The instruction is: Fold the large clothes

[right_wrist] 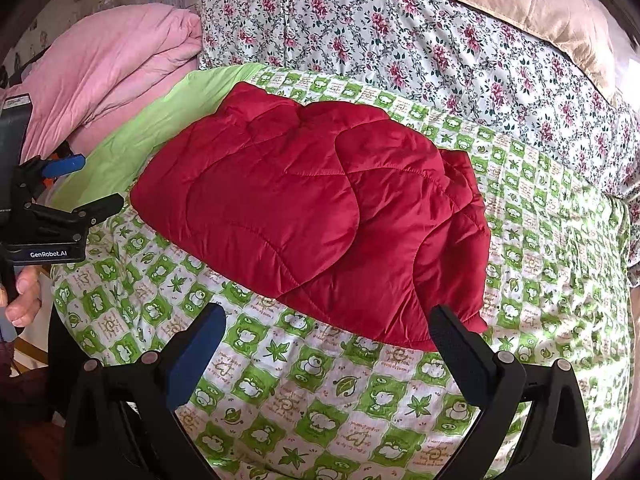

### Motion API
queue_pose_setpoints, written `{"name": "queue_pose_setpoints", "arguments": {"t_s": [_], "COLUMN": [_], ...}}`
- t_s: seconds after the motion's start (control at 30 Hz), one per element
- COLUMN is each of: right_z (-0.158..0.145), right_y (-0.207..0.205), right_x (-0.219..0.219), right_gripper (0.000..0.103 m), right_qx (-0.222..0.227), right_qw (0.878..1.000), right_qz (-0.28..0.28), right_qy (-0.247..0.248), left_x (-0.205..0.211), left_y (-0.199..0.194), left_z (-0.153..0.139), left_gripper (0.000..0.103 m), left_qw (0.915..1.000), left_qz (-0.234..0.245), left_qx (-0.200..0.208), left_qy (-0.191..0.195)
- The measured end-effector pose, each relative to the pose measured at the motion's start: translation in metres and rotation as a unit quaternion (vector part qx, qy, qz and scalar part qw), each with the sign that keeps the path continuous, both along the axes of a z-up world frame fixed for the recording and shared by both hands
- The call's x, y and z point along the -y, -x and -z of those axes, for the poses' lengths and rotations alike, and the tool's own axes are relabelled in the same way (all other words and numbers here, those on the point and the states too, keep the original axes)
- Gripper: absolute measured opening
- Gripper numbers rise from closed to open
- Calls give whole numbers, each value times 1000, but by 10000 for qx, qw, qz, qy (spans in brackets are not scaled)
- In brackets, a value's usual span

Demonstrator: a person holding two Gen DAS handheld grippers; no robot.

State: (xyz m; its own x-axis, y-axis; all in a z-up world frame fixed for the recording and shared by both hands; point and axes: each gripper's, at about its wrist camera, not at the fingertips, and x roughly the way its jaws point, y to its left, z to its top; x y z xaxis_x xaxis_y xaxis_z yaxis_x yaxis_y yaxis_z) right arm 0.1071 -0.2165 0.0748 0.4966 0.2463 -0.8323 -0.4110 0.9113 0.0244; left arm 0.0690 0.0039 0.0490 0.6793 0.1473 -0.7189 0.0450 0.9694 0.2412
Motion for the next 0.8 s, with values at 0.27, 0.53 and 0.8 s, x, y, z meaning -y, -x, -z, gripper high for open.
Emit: {"name": "queue_pose_setpoints", "arguments": {"t_s": [0.27, 0.53, 0.8], "right_z": [0, -1, -1], "right_y": [-2, -3, -3], "right_x": [0, 0, 1], "right_gripper": [102, 102, 102], "right_qx": [13, 15, 15], "right_qw": [10000, 10000, 10000], "right_qz": [10, 25, 54], "right_qy": [-8, 5, -5], "left_x": [1, 1, 1], "left_y": [0, -1, -1], "left_z": [0, 1, 1], "left_gripper": [103, 103, 103], "left_qw": [10000, 10000, 10000], "left_qz": [5, 15, 9], "left_qx": [14, 18, 36], "left_qy": [-22, -15, -18]}}
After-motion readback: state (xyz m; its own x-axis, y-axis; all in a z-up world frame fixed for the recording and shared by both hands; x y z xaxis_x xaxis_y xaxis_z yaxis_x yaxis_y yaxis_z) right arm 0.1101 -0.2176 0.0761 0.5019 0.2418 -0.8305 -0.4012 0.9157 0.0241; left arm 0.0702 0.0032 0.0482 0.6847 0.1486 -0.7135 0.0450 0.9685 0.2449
